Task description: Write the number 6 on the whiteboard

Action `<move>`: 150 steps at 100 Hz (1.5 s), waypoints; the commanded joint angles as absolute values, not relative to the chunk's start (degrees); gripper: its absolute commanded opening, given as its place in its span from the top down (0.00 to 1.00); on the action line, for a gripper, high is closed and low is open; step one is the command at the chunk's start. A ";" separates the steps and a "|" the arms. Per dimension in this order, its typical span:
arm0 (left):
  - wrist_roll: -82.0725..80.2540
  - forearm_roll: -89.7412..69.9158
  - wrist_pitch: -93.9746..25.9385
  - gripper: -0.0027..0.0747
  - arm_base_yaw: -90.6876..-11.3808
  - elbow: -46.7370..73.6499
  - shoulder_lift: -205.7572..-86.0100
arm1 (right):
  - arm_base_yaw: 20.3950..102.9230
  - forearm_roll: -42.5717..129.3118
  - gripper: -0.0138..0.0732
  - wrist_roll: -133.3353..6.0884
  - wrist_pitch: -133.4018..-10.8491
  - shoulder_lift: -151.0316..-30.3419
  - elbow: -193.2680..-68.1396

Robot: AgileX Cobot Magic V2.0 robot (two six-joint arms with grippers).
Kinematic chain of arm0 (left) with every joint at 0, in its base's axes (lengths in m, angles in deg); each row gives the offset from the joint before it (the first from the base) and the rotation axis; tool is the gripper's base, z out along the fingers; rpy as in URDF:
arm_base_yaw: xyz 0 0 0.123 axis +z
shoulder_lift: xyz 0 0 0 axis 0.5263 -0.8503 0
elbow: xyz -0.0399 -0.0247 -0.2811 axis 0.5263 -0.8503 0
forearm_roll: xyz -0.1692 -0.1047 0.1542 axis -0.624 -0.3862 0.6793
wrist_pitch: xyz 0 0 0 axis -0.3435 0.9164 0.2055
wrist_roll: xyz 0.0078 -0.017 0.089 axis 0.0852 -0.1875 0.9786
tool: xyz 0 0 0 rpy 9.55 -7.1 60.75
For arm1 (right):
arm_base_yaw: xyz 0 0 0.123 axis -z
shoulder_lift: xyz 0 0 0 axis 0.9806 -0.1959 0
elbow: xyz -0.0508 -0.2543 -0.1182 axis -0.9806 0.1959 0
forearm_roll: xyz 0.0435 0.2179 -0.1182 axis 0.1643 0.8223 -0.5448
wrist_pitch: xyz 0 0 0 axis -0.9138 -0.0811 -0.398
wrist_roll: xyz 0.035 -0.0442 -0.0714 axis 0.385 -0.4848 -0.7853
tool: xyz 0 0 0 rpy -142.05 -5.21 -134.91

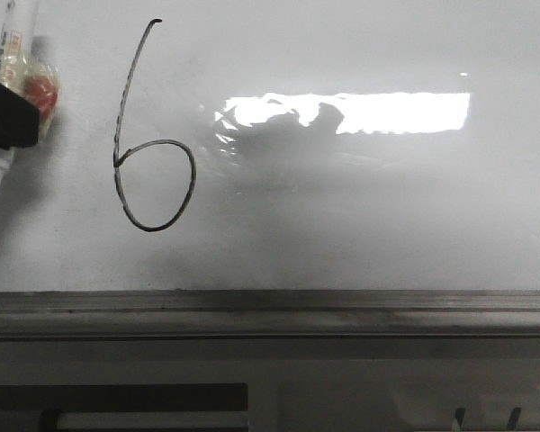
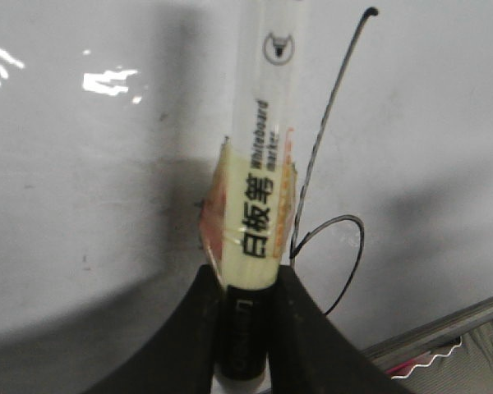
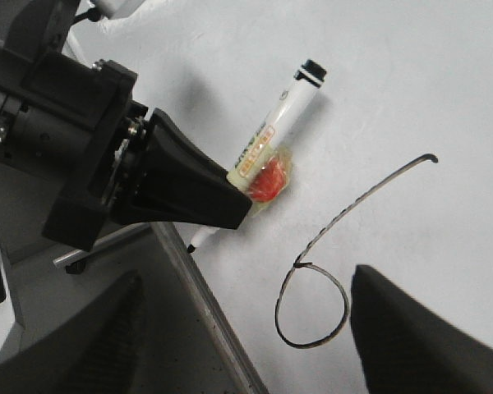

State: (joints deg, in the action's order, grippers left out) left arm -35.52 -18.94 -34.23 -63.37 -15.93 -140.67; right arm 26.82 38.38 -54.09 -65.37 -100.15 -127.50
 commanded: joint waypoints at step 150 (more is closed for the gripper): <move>-35.67 -21.22 -38.55 0.70 -62.97 -13.92 -140.30 | 26.94 38.01 0.30 -54.20 -68.82 -99.05 -128.95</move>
State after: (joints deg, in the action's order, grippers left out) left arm -35.52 -20.95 -35.38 -63.03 -15.56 -141.23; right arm 26.82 38.38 -54.09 -65.37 -100.15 -127.50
